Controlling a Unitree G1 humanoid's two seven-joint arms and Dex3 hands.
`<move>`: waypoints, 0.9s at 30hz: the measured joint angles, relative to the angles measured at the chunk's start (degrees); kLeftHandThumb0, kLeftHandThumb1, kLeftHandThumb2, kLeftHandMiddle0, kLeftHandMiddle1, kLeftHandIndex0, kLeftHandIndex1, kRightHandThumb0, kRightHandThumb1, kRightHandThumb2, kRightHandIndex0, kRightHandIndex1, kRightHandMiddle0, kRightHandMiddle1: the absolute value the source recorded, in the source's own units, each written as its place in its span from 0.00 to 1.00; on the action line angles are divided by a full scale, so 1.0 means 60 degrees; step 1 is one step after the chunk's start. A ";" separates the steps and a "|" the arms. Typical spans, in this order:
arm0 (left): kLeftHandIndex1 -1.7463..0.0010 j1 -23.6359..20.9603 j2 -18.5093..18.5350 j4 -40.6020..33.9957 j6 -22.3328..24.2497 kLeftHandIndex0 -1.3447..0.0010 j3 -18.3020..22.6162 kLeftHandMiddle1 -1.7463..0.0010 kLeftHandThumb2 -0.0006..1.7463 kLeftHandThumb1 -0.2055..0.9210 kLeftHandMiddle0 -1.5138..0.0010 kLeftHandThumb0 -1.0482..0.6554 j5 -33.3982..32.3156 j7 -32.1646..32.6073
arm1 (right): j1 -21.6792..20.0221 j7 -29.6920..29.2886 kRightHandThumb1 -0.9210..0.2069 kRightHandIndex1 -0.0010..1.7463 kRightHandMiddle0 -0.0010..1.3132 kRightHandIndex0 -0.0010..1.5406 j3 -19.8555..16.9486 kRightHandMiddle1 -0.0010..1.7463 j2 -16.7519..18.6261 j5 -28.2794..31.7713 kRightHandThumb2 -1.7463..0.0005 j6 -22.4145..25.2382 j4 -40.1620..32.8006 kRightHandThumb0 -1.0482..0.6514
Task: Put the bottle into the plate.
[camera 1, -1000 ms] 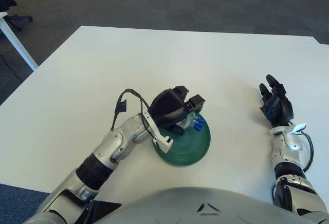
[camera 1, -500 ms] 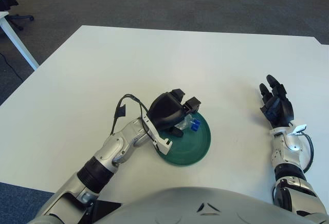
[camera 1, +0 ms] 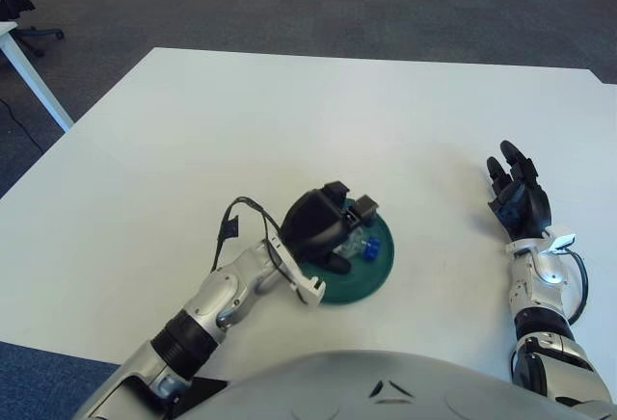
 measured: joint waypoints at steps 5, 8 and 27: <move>0.00 -0.0048 -0.0036 0.0019 -0.0091 0.67 -0.0034 0.00 0.59 0.66 0.34 0.37 -0.0095 -0.0114 | -0.0003 0.0000 0.00 0.00 0.00 0.07 -0.0007 0.17 0.0001 0.0001 0.36 0.0032 -0.0003 0.04; 0.00 -0.0061 -0.0080 0.0017 -0.0087 0.78 -0.0035 0.00 0.51 0.81 0.59 0.26 -0.0099 -0.0155 | -0.0003 -0.0001 0.00 0.00 0.00 0.07 -0.0006 0.17 0.0003 0.0001 0.36 0.0034 -0.0004 0.04; 0.98 -0.0046 0.0110 -0.0715 0.0319 1.00 0.0106 0.98 0.60 1.00 0.98 0.00 0.0518 -0.0245 | -0.0096 -0.0034 0.00 0.00 0.00 0.07 0.0019 0.17 0.0010 -0.0017 0.36 0.0086 0.0093 0.05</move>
